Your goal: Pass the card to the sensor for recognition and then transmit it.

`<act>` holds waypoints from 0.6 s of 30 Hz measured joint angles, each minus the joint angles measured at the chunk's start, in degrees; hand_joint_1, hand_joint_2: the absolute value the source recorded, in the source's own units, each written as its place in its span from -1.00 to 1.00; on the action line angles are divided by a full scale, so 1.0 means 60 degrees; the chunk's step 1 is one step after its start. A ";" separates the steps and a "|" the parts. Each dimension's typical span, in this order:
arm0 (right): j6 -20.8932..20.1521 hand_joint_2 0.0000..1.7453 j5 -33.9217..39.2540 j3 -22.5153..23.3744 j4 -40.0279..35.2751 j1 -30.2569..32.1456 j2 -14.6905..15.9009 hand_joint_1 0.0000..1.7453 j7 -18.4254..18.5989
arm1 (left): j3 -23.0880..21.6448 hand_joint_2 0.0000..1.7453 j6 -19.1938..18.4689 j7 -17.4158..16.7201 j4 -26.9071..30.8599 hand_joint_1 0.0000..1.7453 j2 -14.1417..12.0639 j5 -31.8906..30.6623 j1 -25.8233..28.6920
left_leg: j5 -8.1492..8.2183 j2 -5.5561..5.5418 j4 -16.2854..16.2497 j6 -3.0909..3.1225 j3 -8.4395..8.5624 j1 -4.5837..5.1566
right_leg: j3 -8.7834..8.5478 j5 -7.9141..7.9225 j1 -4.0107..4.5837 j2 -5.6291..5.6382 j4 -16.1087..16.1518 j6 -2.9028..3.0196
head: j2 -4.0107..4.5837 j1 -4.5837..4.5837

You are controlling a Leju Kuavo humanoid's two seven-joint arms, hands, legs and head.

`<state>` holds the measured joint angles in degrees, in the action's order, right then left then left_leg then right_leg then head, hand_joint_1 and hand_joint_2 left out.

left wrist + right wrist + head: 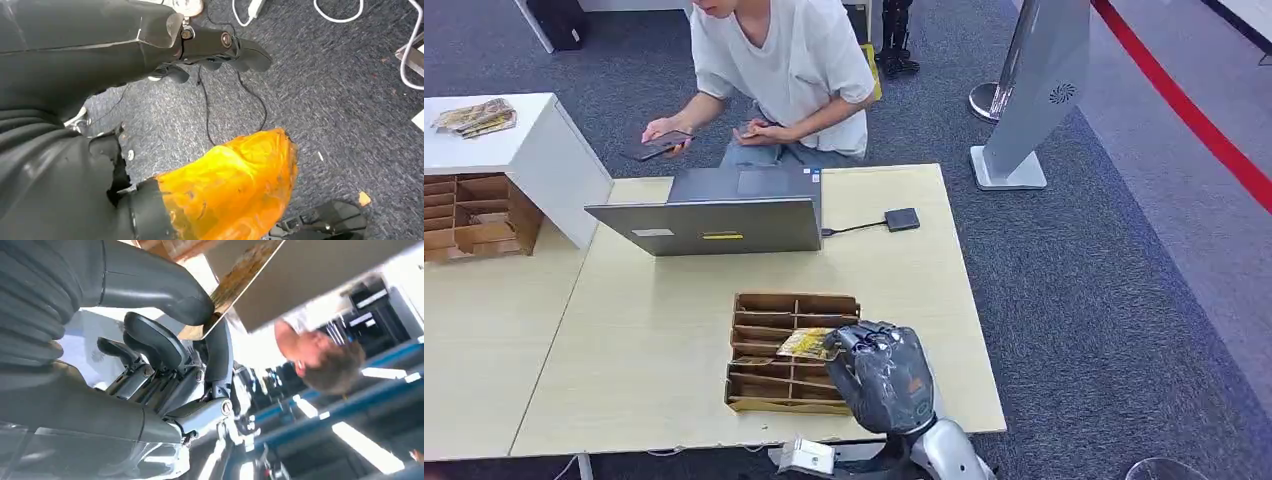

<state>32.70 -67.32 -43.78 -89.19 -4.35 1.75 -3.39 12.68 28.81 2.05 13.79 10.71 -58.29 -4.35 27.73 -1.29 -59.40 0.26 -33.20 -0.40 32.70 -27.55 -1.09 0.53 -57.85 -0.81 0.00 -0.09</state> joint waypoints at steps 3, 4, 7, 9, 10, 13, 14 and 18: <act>0.0040 1.00 0.0000 0.0022 -0.0465 0.0073 0.0073 1.00 -0.0062 | 0.0000 -1.00 0.0015 0.0004 0.0000 -1.00 0.0000 0.0029 0.0037 | 0.0000 0.0000 0.0000 0.0000 0.0000 0.0000 | 0.0000 0.0000 0.0000 0.0000 0.0000 0.0000 | 0.0000 0.0000; 0.0062 1.00 -0.0007 0.0040 -0.0600 0.0096 0.0099 1.00 -0.0073 | 0.0000 -1.00 0.0029 0.0007 0.0000 -1.00 0.0000 0.0033 0.0041 | 0.0000 0.0000 0.0000 0.0000 0.0000 0.0000 | 0.0000 0.0000 0.0000 -0.0001 0.0000 0.0000 | 0.0000 0.0000; 0.0120 1.00 -0.0055 0.0088 -0.0993 0.0124 0.0157 1.00 -0.0110 | 0.0004 -1.00 0.0066 0.0025 0.0000 -1.00 0.0000 0.0033 0.0044 | 0.0000 0.0000 0.0000 0.0000 0.0000 0.0000 | 0.0000 0.0000 0.0000 -0.0001 0.0000 0.0000 | 0.0000 0.0000; 0.0124 1.00 -0.0088 0.0124 -0.1197 0.0124 0.0193 1.00 -0.0113 | 0.0000 -1.00 0.0069 0.0029 0.0000 -1.00 0.0000 0.0015 0.0044 | 0.0000 0.0000 0.0000 0.0000 0.0000 0.0000 | -0.0001 0.0000 0.0000 -0.0001 0.0000 0.0000 | 0.0000 0.0000; 0.0124 1.00 -0.0102 0.0139 -0.1280 0.0123 0.0204 1.00 -0.0117 | 0.0004 -1.00 0.0069 0.0029 0.0000 -1.00 0.0000 0.0003 0.0045 | 0.0000 0.0000 0.0000 0.0000 0.0000 0.0000 | -0.0001 0.0000 0.0000 -0.0001 0.0000 0.0000 | 0.0000 0.0000; 0.0095 1.00 -0.0419 0.0193 -0.1481 0.0109 0.0222 1.00 -0.0047 | 0.0003 -1.00 0.0062 0.0025 0.0000 -1.00 0.0000 -0.0120 0.0045 | 0.0000 0.0000 0.0000 0.0000 0.0000 -0.0001 | -0.0001 0.0000 0.0001 -0.0001 -0.0001 0.0000 | 0.0000 0.0000; 0.0084 1.00 -0.0503 0.0219 -0.1543 0.0085 0.0222 1.00 -0.0018 | 0.0000 -1.00 0.0058 0.0025 0.0000 -1.00 0.0000 -0.0146 0.0044 | 0.0000 0.0000 0.0000 0.0000 0.0000 -0.0001 | -0.0001 0.0000 0.0000 -0.0001 -0.0001 0.0000 | 0.0000 0.0000; -0.0091 1.00 -0.0725 0.0394 -0.1670 -0.0232 0.0226 1.00 0.0164 | -0.0011 -1.00 -0.0029 -0.0004 0.0000 -1.00 0.0004 -0.0332 0.0033 | -0.0001 0.0001 0.0000 0.0000 0.0001 -0.0001 | -0.0001 0.0001 0.0000 0.0000 -0.0001 0.0000 | 0.0000 0.0004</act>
<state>32.15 -71.67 -41.42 -99.21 -5.74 3.10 -2.40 12.61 28.63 2.03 13.79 10.73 -60.28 -4.15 27.73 -1.29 -59.40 0.26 -33.20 -0.41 32.69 -27.55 -1.09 0.53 -57.85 -0.81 0.00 -0.07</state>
